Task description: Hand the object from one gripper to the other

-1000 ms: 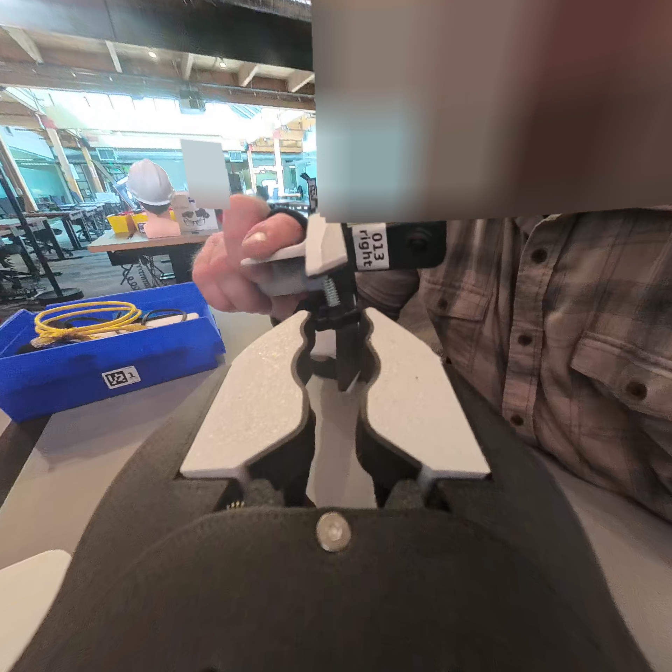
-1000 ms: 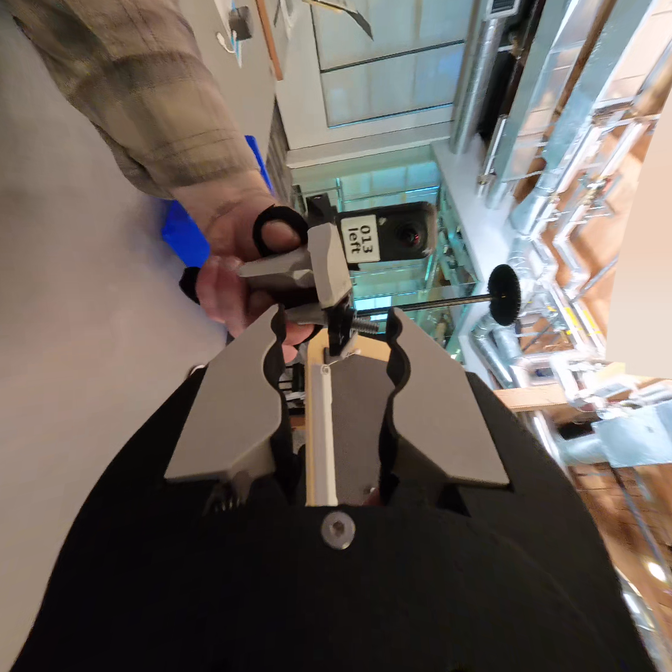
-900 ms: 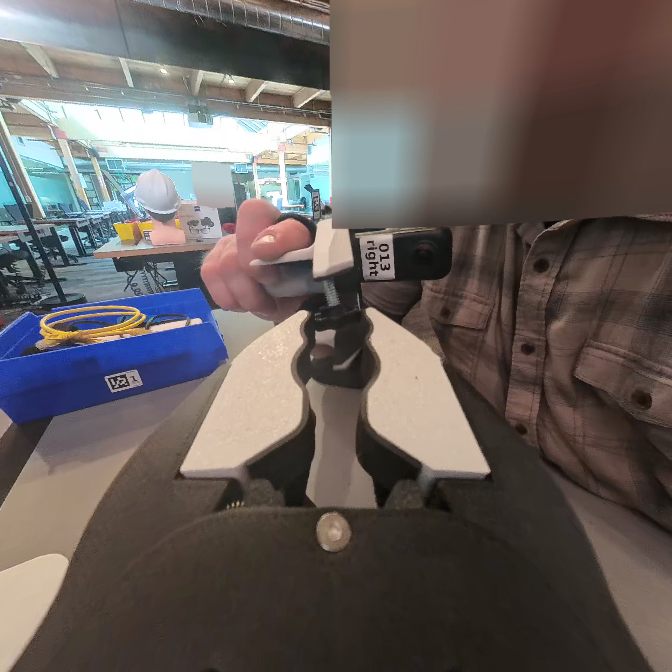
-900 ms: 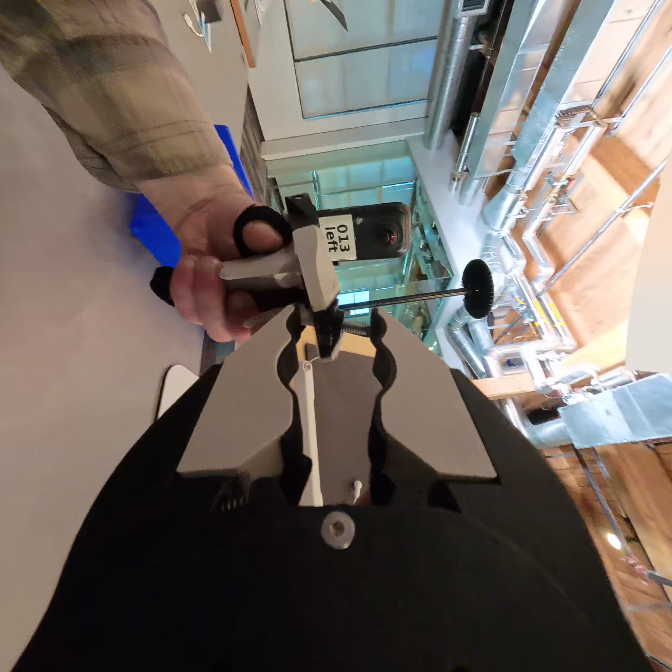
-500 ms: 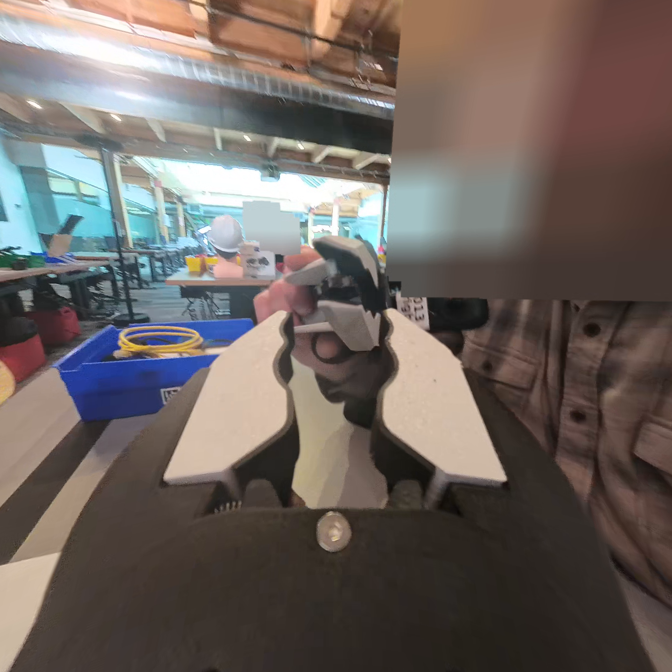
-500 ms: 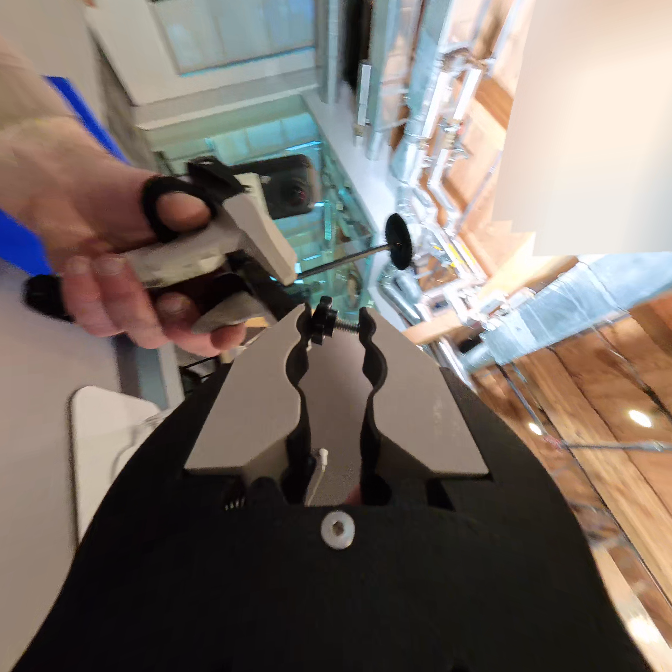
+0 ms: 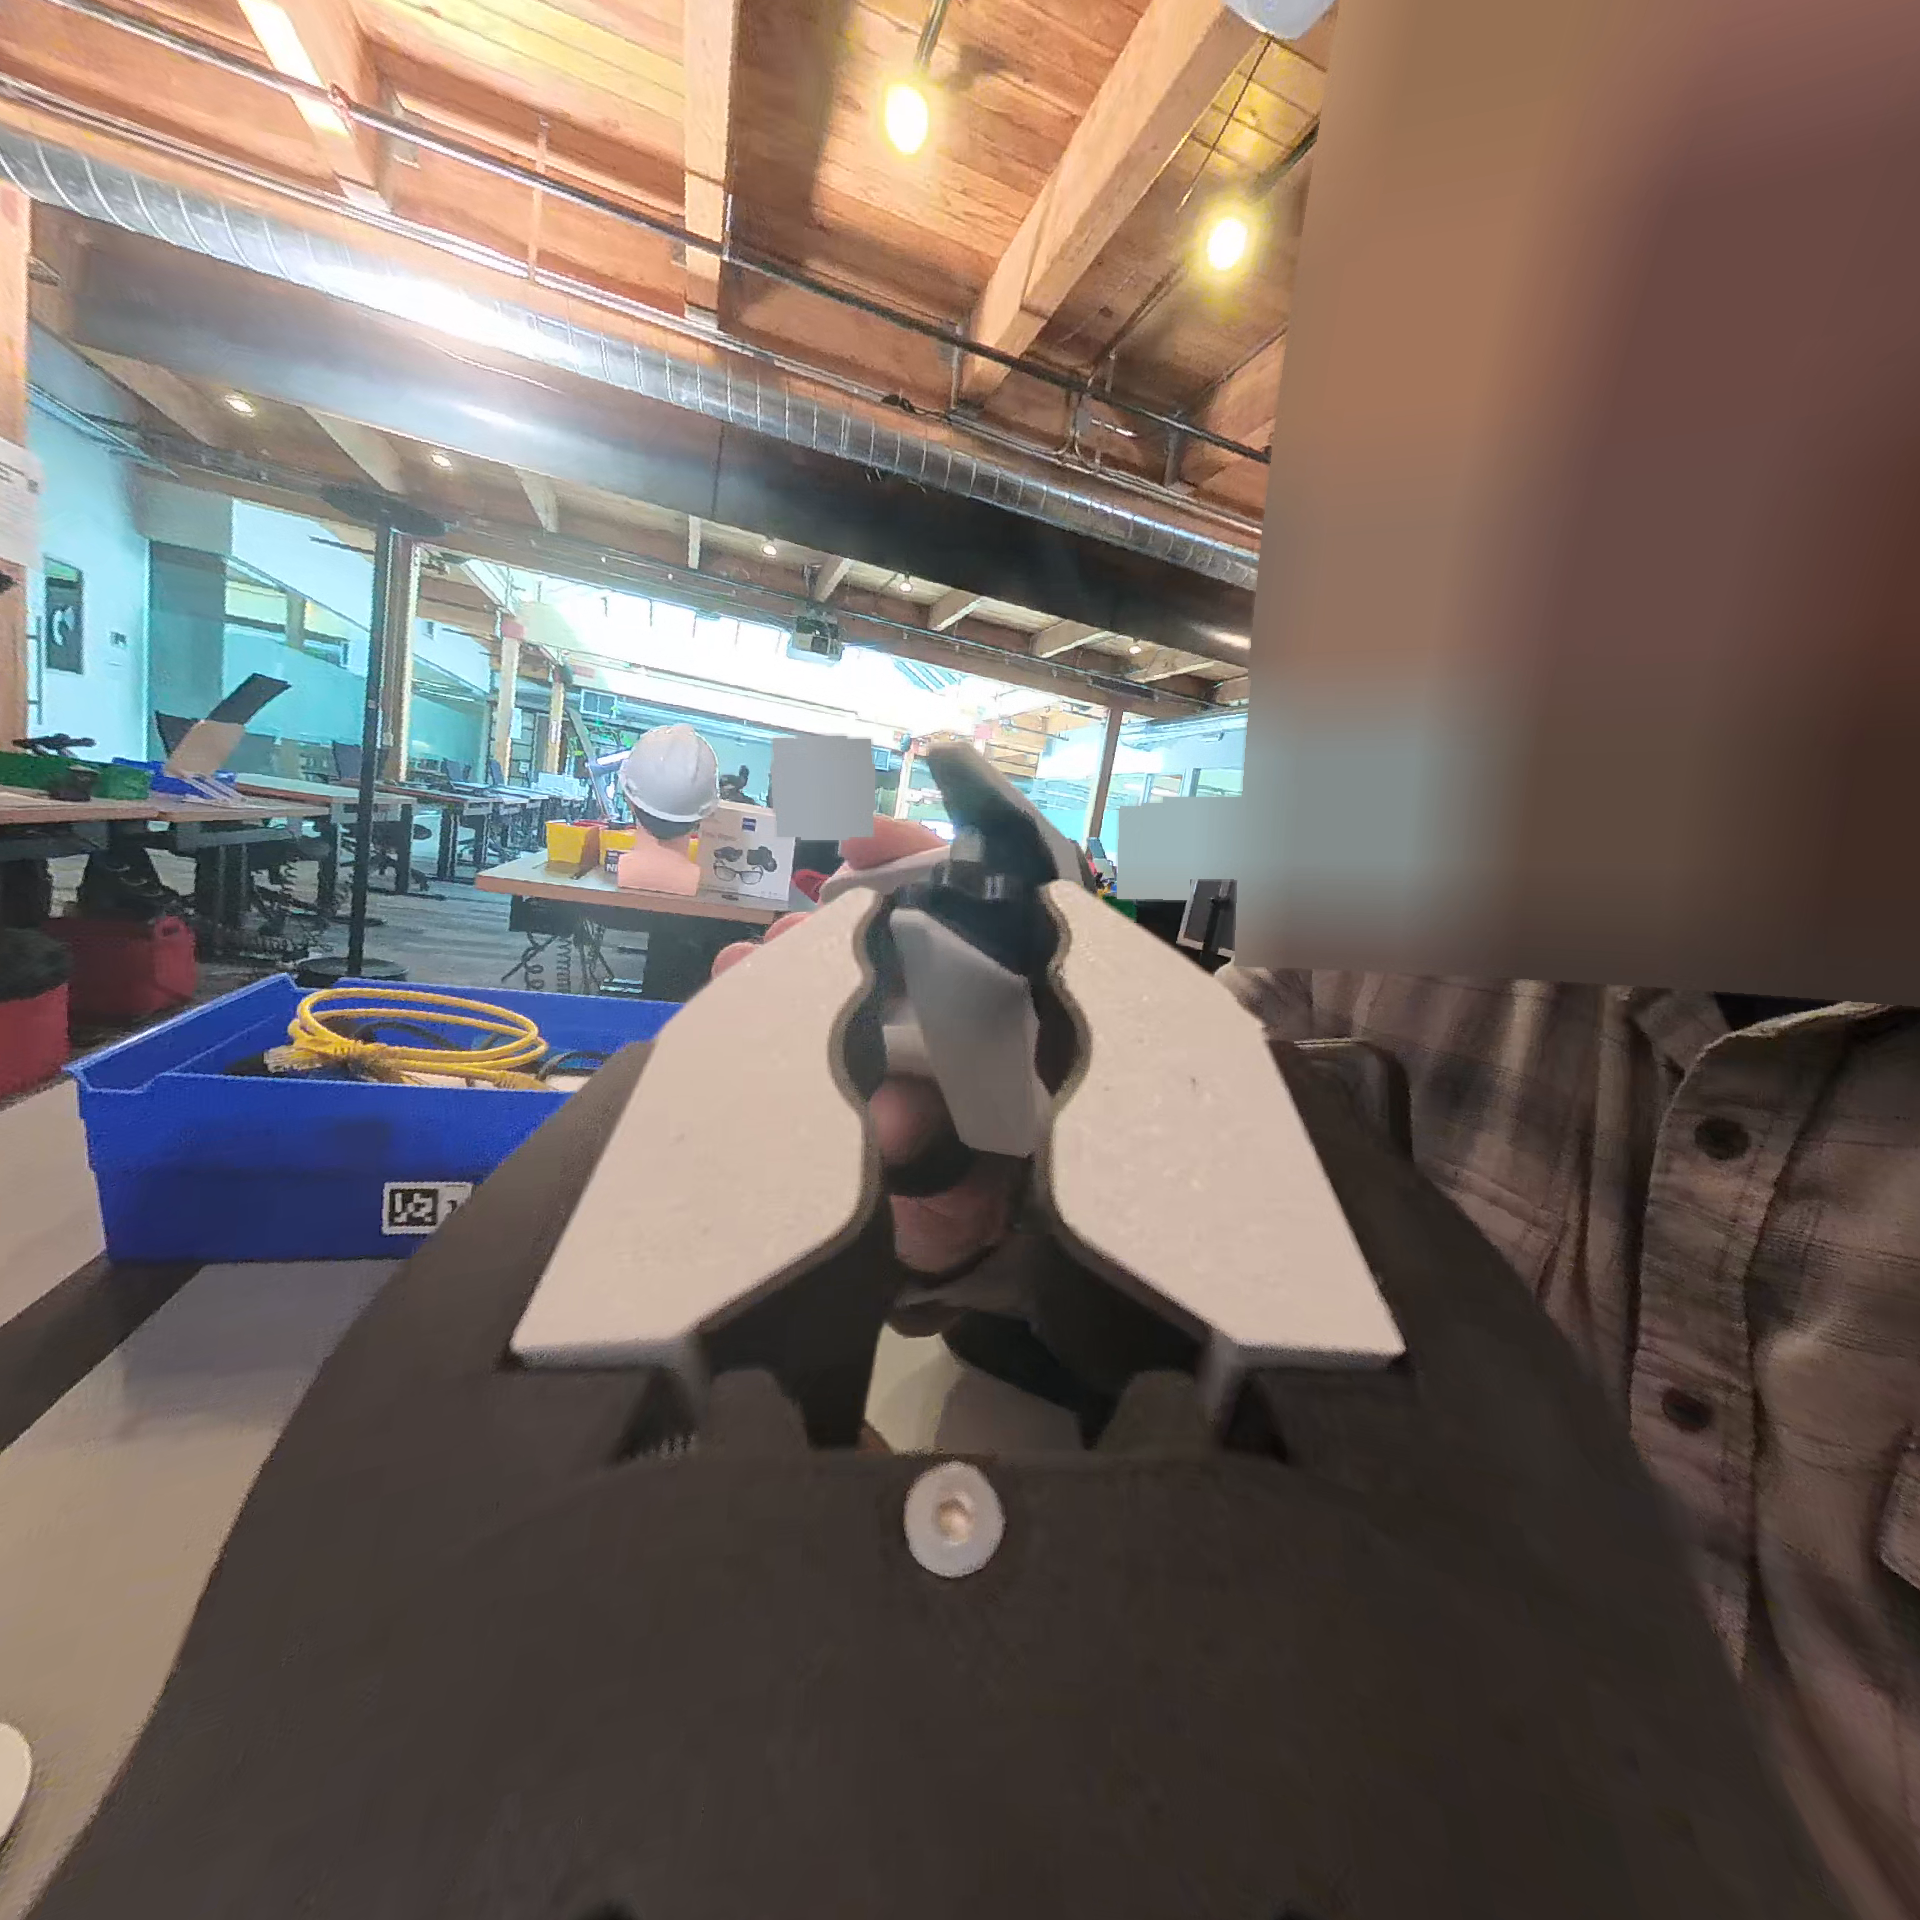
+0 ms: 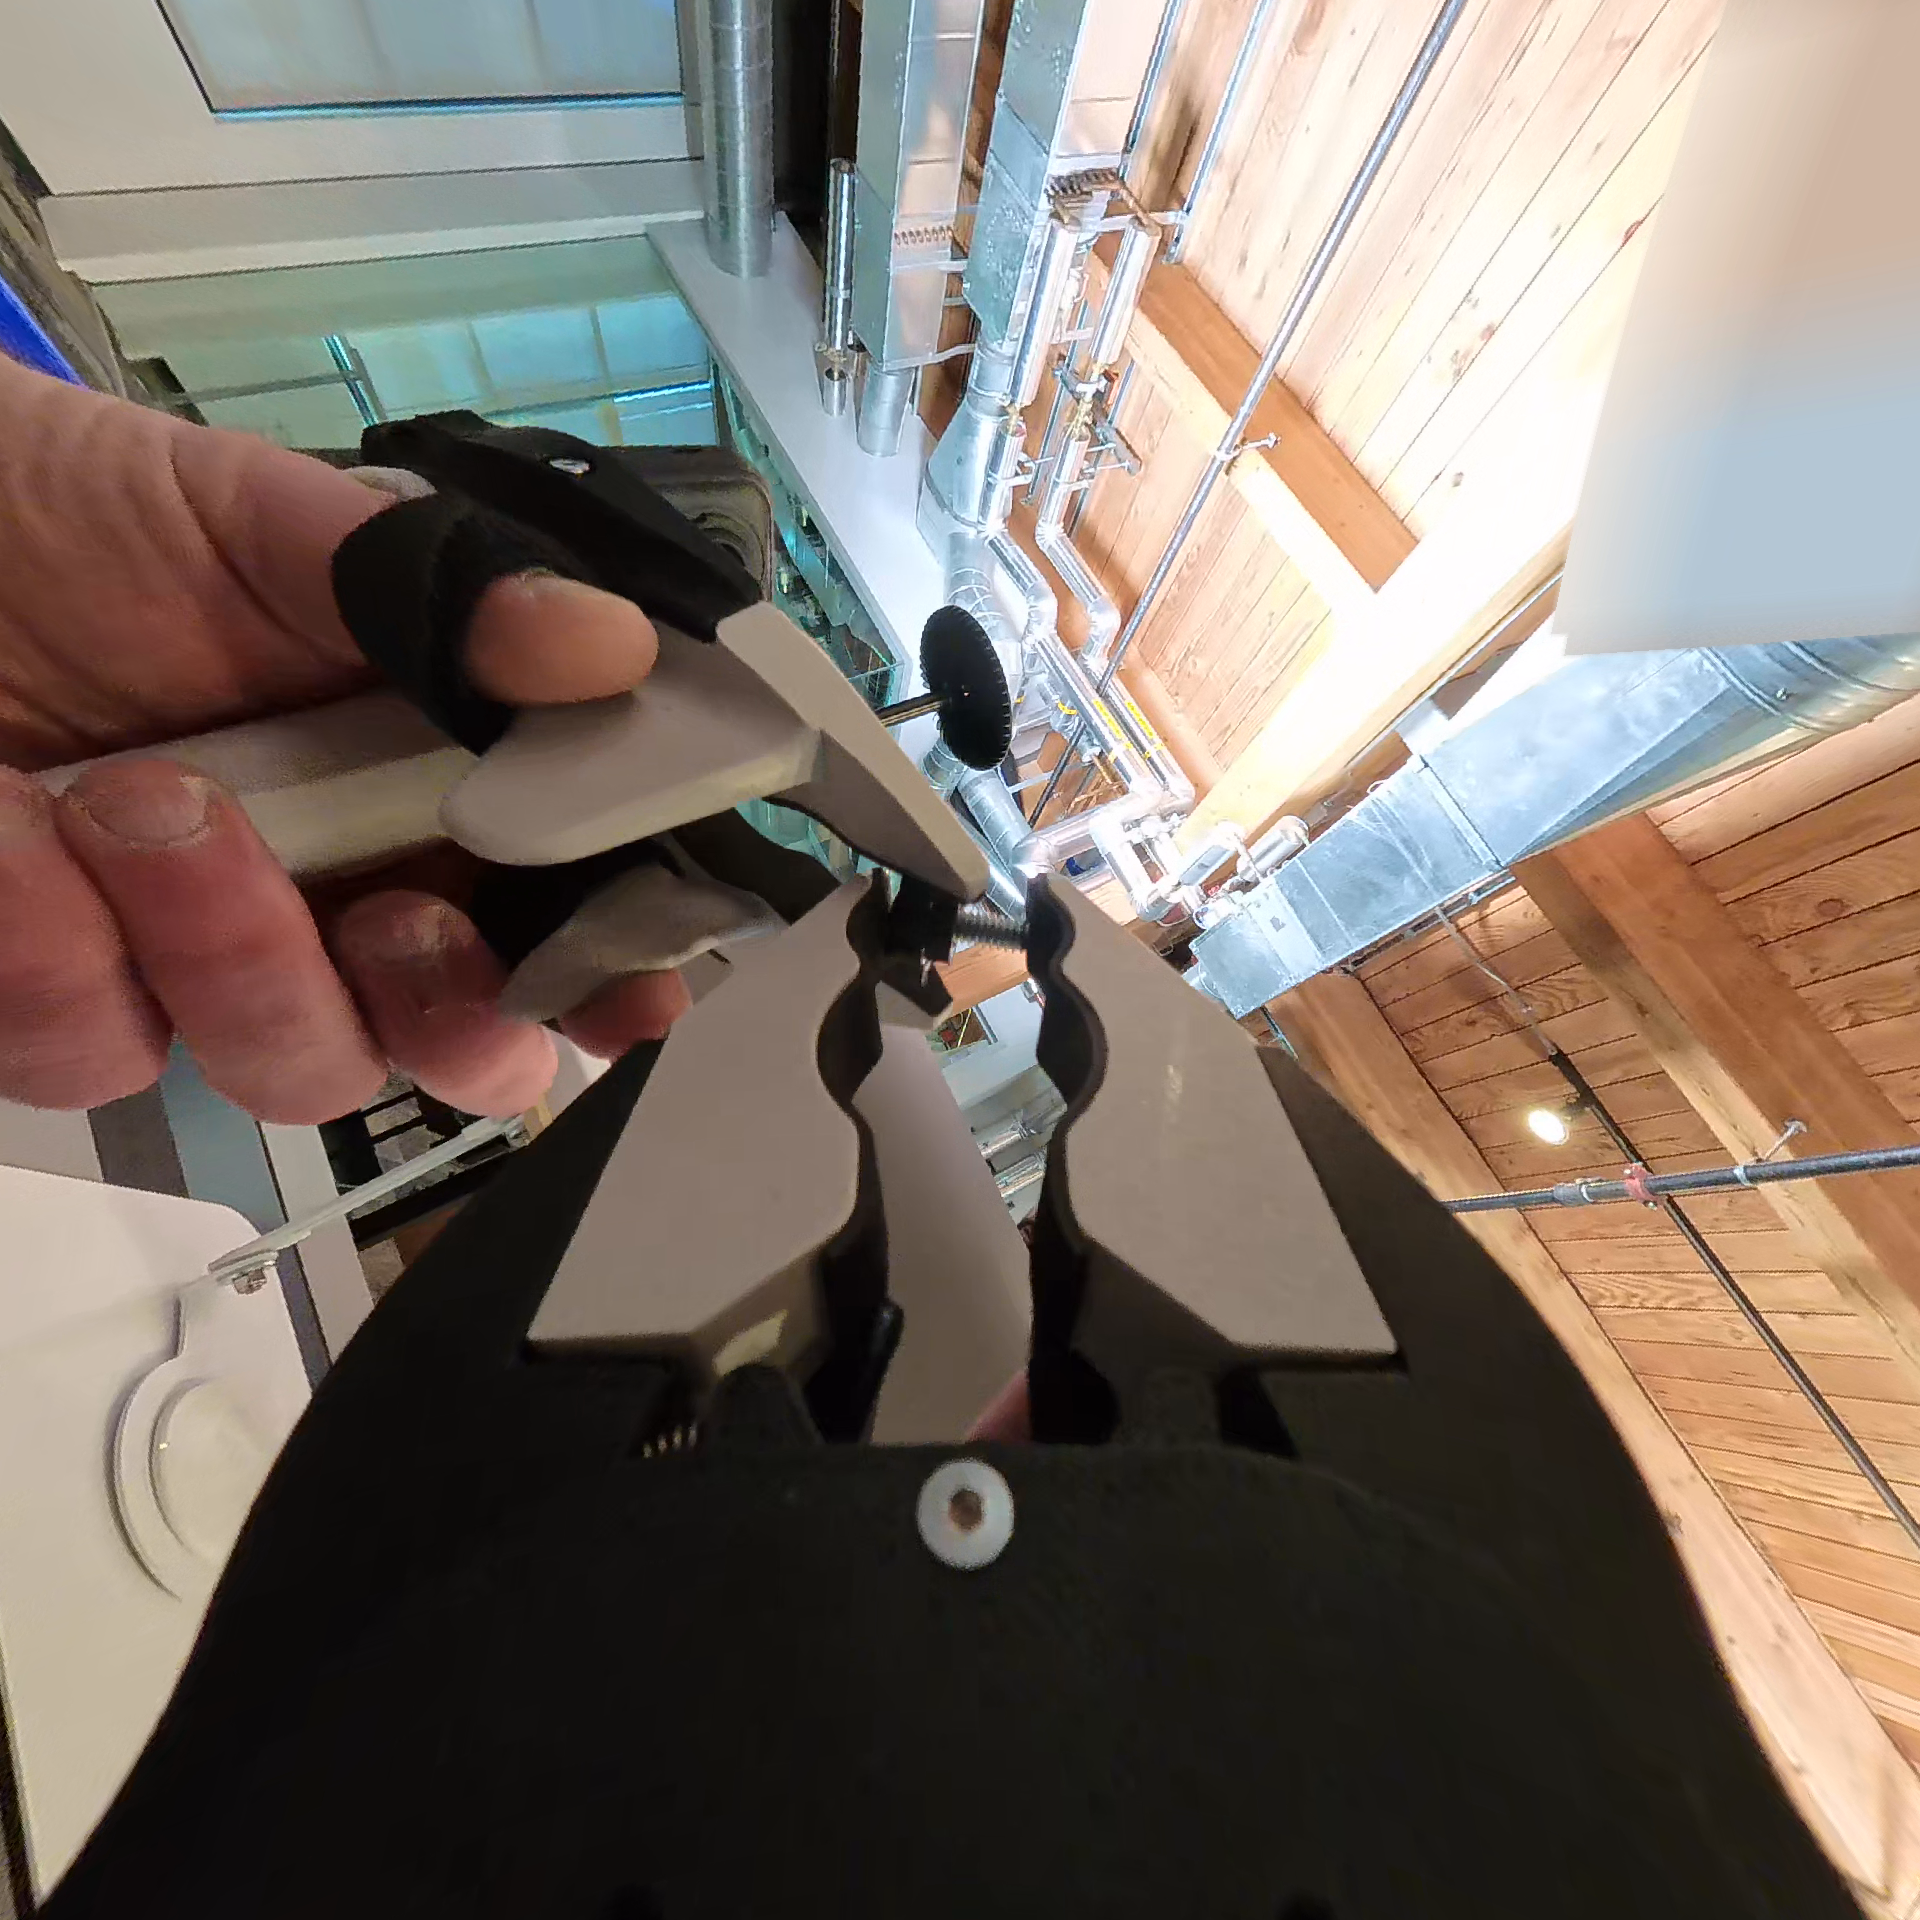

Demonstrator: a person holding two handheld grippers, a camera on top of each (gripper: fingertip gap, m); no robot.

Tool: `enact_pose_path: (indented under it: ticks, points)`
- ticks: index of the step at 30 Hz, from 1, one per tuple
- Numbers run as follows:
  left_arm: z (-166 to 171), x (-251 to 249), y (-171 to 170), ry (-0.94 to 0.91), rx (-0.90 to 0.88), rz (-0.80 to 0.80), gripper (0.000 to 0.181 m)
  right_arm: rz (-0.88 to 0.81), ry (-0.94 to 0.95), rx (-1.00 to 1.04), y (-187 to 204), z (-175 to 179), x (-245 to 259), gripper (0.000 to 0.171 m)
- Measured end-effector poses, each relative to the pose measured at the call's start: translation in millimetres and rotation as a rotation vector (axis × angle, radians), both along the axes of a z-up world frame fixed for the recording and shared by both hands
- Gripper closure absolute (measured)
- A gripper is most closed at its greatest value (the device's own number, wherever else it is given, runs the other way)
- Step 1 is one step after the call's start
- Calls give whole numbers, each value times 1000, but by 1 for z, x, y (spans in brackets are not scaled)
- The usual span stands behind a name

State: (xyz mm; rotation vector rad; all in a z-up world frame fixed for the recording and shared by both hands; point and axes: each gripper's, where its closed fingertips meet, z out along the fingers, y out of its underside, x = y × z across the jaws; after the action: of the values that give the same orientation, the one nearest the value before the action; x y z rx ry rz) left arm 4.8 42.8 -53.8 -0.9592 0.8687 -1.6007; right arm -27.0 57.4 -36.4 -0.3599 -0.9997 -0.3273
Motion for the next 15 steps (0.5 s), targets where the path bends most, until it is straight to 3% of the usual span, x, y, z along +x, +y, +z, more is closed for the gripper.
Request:
enact_pose_path:
  ticks: [9,12,15]
  points:
    - [2,-1,-1,-31,8,10,158,9,-4,-2,-3,-1,-1,148]
    - [6,-6,3,-58,-5,26,157,17,-19,-2,-6,-3,-3,137]
    - [7,-9,5,-46,14,44,158,26,-36,-4,-7,-6,-5,136]
